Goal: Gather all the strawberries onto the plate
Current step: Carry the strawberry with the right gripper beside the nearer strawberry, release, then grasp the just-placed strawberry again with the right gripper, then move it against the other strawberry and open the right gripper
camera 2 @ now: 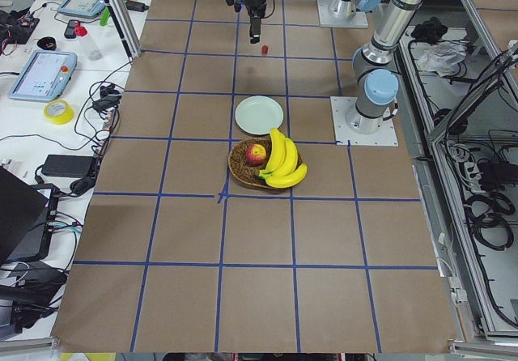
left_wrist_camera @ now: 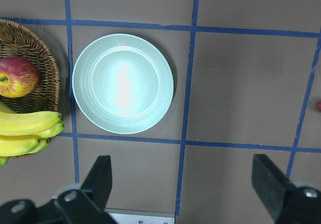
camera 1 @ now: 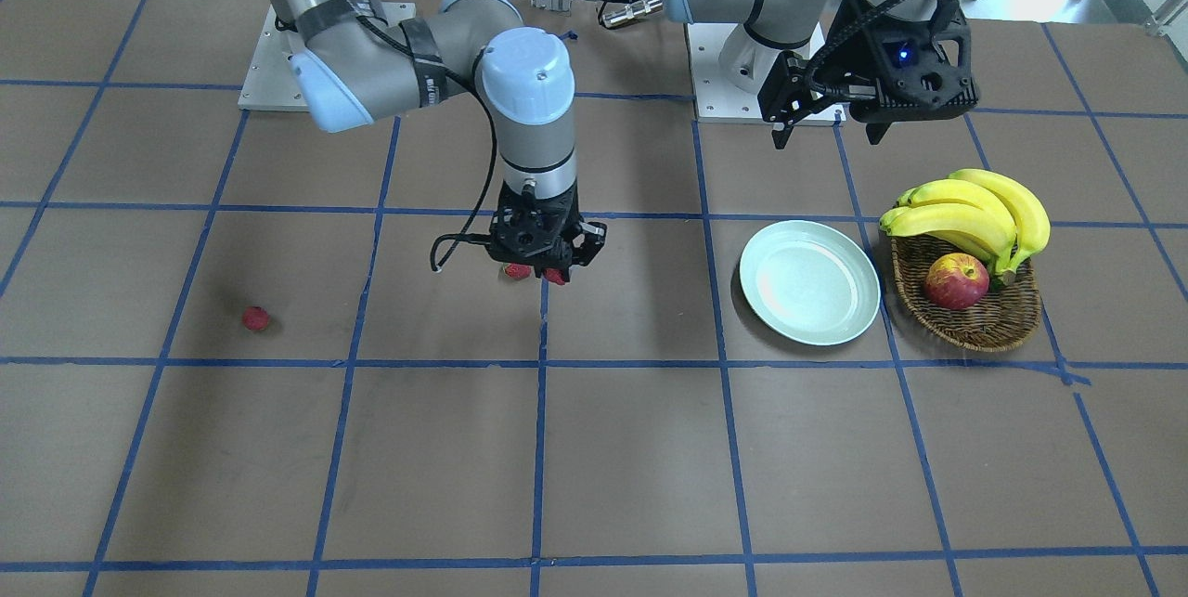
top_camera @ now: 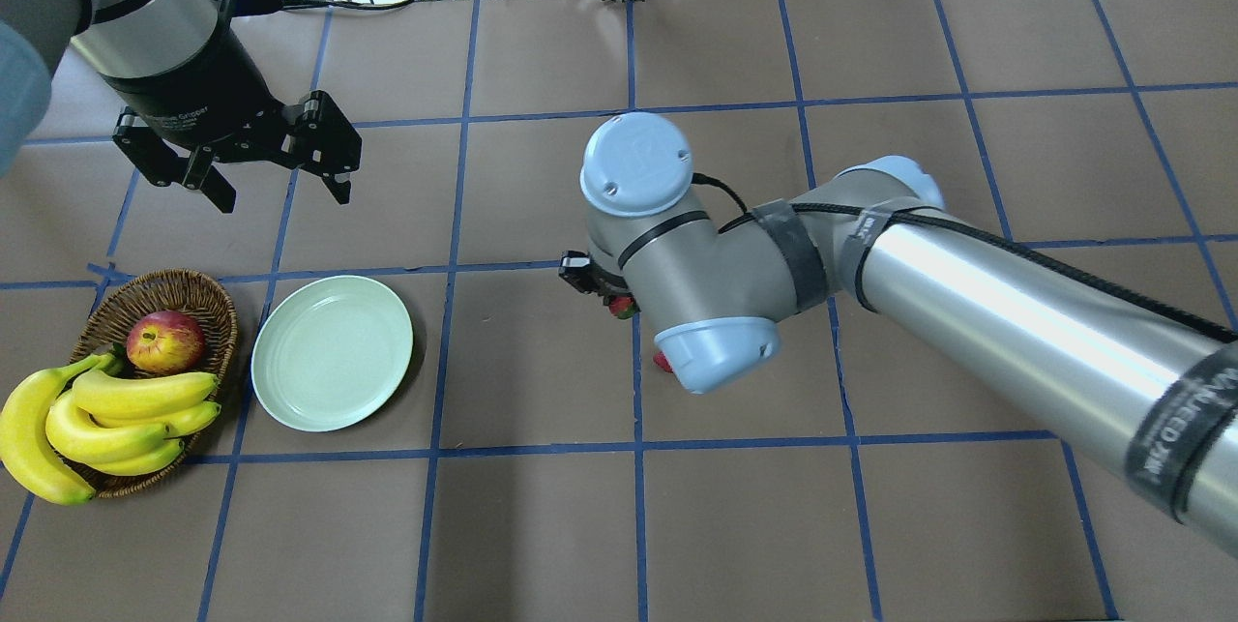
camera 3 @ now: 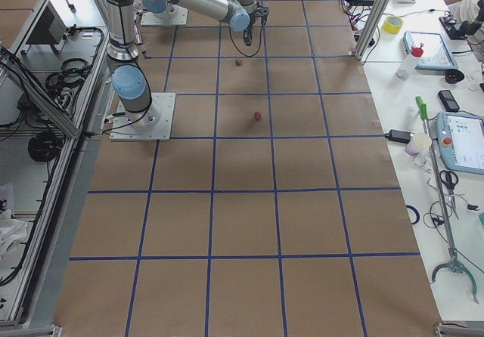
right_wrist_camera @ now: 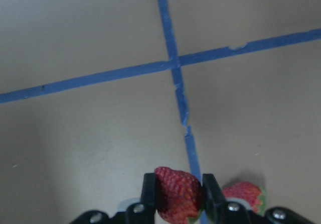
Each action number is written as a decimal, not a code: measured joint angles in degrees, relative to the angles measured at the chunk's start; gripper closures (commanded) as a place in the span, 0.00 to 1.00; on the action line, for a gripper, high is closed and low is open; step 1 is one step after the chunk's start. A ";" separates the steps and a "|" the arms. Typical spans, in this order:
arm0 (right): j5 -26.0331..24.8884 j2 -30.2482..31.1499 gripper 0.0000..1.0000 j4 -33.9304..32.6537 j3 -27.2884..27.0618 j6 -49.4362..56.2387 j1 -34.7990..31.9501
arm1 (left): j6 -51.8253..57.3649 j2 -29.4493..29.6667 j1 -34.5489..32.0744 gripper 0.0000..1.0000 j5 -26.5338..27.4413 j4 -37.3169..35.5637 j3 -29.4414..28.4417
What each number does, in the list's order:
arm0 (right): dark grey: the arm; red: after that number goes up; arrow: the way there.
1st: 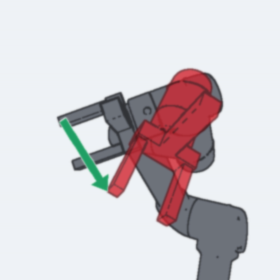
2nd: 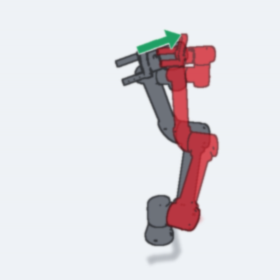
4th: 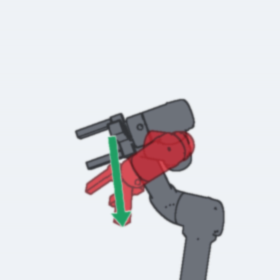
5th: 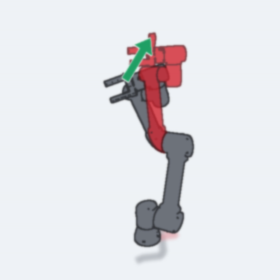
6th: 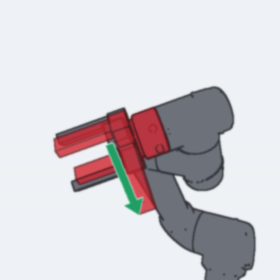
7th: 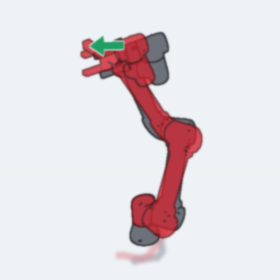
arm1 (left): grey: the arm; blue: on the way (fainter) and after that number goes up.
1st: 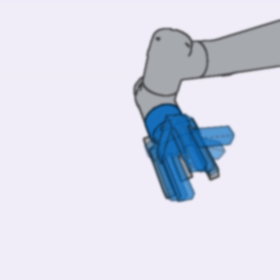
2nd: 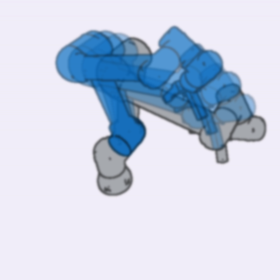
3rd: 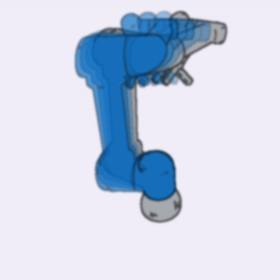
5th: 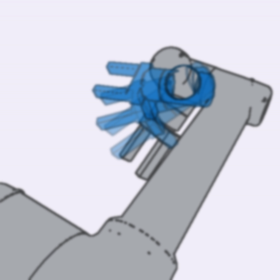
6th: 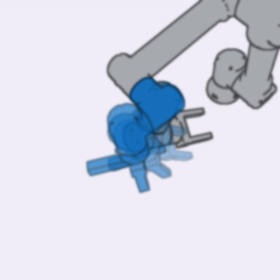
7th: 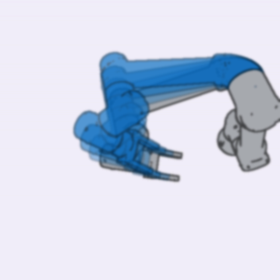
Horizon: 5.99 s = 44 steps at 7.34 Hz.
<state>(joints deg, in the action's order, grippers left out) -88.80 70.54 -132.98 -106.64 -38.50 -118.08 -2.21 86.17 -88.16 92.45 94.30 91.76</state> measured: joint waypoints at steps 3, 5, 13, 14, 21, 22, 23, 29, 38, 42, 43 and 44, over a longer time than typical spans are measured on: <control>1.58 -3.95 0.15 -3.68 -0.14 -2.28 -3.61 | 0.08 -0.03 0.00 0.00 0.01 0.05 0.05; 1.23 -4.48 0.00 -4.01 -0.82 -1.67 -3.64 | 0.08 -0.03 0.00 0.00 0.01 0.06 0.08; -3.09 2.26 0.01 -1.44 -12.99 18.88 9.12 | 0.12 -0.03 0.00 0.00 0.01 0.10 0.09; -2.07 2.32 0.01 -1.58 -11.63 18.21 9.12 | 0.15 -0.03 0.00 0.00 0.01 0.10 0.09; 0.38 1.49 0.32 0.86 -10.32 11.77 6.86 | 0.19 -0.03 0.00 0.00 0.01 0.06 0.09; 0.69 1.39 0.46 0.50 -10.66 11.66 6.77 | 0.17 -0.03 0.00 0.00 0.01 0.08 0.09; 1.62 1.05 0.53 -0.13 -10.77 11.63 6.75 | 0.05 -0.03 -0.02 0.00 0.01 0.09 0.09; 2.90 -0.32 0.91 -2.13 -10.01 12.35 6.80 | -0.06 -0.03 -0.07 0.00 0.08 0.10 0.09; 3.65 -9.37 0.00 5.27 8.56 -9.46 -6.41 | 0.18 -0.03 0.00 0.00 0.09 0.10 0.06; 0.42 -8.44 0.00 5.11 9.19 -3.25 -5.88 | 0.22 -0.03 0.00 0.00 0.94 0.15 0.07; -0.84 -5.80 0.00 7.55 9.39 0.80 -3.65 | 0.21 -0.03 0.00 0.00 1.19 0.13 0.08; -1.33 -2.38 0.00 12.24 9.43 5.98 0.63 | 0.19 -0.03 0.00 0.00 1.28 0.11 0.08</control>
<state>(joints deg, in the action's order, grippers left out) -90.14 68.16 -120.74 -97.21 -32.53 -117.45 -2.01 86.13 -88.15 93.73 94.40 91.84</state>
